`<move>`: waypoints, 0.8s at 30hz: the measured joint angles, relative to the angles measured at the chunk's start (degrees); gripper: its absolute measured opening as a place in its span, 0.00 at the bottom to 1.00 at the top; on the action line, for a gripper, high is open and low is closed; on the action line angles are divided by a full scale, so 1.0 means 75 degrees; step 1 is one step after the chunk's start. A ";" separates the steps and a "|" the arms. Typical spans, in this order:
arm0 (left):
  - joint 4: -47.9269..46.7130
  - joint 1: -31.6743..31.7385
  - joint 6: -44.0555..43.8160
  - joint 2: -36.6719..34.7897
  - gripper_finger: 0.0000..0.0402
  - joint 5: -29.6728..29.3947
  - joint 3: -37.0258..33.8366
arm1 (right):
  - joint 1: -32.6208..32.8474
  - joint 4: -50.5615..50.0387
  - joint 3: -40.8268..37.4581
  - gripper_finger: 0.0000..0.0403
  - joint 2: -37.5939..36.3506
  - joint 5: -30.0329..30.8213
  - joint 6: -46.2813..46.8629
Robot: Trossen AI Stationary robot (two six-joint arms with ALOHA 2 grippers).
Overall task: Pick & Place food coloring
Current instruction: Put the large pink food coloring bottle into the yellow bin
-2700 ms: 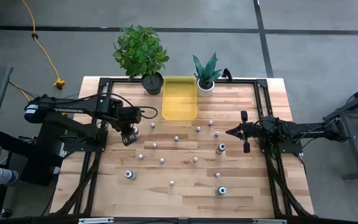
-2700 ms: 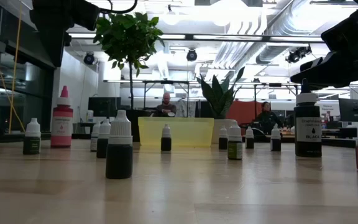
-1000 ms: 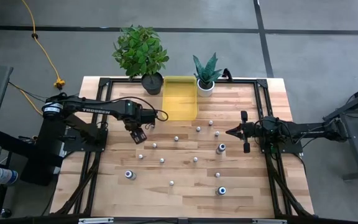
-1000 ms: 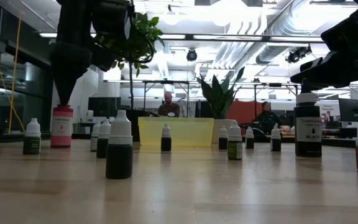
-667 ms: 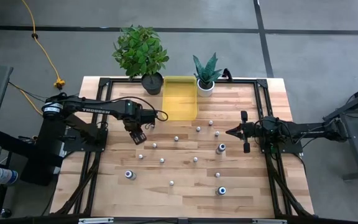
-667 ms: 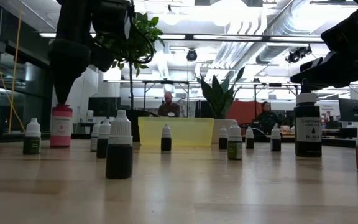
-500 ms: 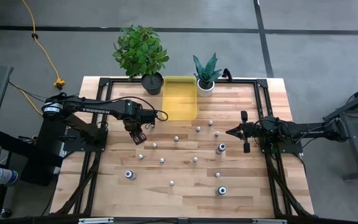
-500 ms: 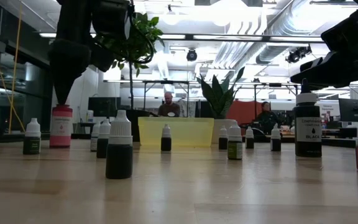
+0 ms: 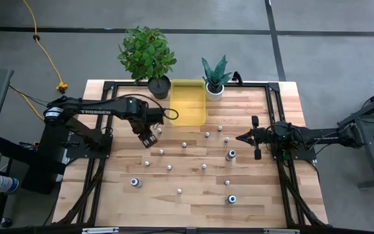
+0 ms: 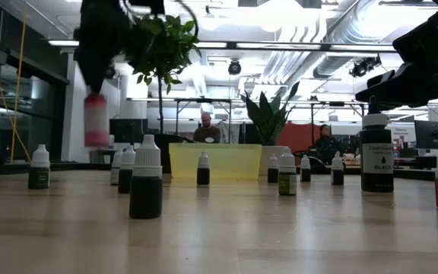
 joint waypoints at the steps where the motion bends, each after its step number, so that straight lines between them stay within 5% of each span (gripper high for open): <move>1: -0.0026 0.0000 -0.0094 0.0000 0.24 -0.0002 0.0221 | -0.0002 0.0000 0.0000 0.00 -0.0002 0.0000 0.0000; 7: -0.0108 -0.0006 -0.0486 0.0402 0.24 0.0062 0.1469 | -0.0003 0.0000 0.0000 0.00 -0.0001 -0.0003 0.0001; 24: -0.1507 0.0670 0.0175 0.4717 0.24 -0.0113 0.6769 | 0.0000 -0.0002 0.0000 0.00 -0.0003 0.0000 0.0000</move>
